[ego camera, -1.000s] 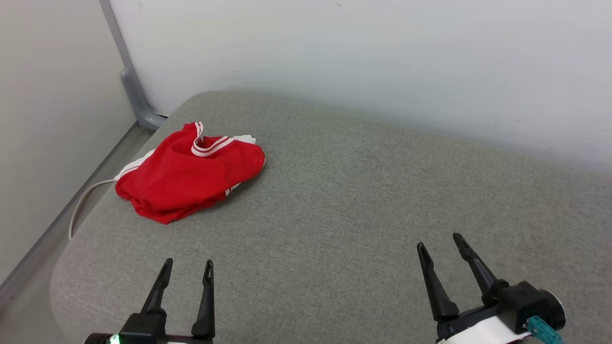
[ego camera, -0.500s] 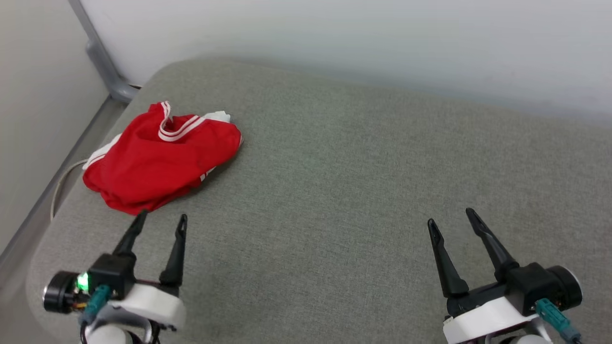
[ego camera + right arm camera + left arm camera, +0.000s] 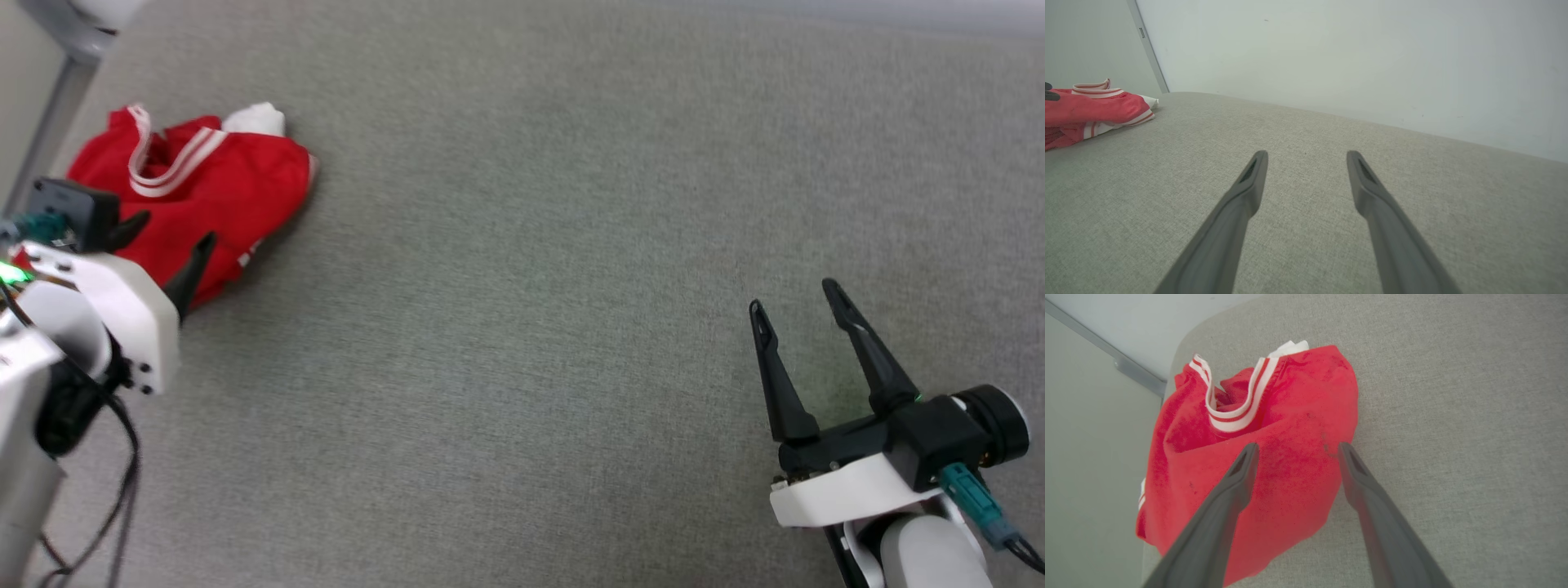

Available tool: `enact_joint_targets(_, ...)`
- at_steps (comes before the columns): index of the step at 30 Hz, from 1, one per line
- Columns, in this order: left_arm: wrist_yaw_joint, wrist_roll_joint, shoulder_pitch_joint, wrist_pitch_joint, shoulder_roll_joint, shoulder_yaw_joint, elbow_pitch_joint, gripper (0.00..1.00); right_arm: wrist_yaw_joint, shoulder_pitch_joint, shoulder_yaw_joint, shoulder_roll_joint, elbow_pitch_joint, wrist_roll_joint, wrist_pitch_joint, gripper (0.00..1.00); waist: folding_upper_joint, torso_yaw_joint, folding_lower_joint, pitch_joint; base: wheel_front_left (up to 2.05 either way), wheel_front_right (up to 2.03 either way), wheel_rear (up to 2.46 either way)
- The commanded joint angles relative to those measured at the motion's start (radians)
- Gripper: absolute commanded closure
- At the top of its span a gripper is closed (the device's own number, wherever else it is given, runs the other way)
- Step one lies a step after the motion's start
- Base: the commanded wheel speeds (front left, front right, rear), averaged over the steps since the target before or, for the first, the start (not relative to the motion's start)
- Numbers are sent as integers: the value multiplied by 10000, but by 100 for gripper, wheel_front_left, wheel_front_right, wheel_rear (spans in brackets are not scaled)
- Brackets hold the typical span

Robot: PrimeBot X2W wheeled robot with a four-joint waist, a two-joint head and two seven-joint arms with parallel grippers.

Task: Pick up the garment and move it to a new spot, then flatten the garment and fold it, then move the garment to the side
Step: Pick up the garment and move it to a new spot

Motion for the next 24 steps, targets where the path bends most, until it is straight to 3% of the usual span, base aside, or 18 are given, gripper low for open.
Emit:
enact_joint_targets(1,13,-233,-169,210,159,-157,38,0,-7,-163,-12,8,-78,-19,-21,0,0,-316,-2,505,0,0,0)
enact_joint_targets(5,13,-1637,-889,1458,959,-935,252,0,-7,-377,-15,10,-181,-79,-21,0,0,-496,-2,979,0,0,0)
enact_joint_targets(9,13,-2451,-1396,2060,1451,-1547,631,0,-7,-520,30,8,-221,-126,-21,0,0,-644,-2,1336,0,0,0)
enact_joint_targets(17,14,-3095,-1779,1960,1478,-2351,2087,0,-7,-528,22,8,-280,-167,-21,0,0,-773,-2,1570,0,0,0)
enact_joint_targets(18,14,-3190,-1767,1892,1431,-2465,2210,42,-7,-517,9,8,-273,-170,-21,0,0,-771,-2,1559,0,0,0)
enact_joint_targets(19,13,-3295,-1777,1806,1394,-2581,2279,100,-7,-506,-7,8,-260,-172,-21,0,0,-761,-2,1540,0,0,0)
enact_joint_targets(24,12,-3450,-2022,701,1435,-2889,2615,100,-7,-385,-59,8,-174,-269,-21,0,0,-613,-2,1286,0,0,0)
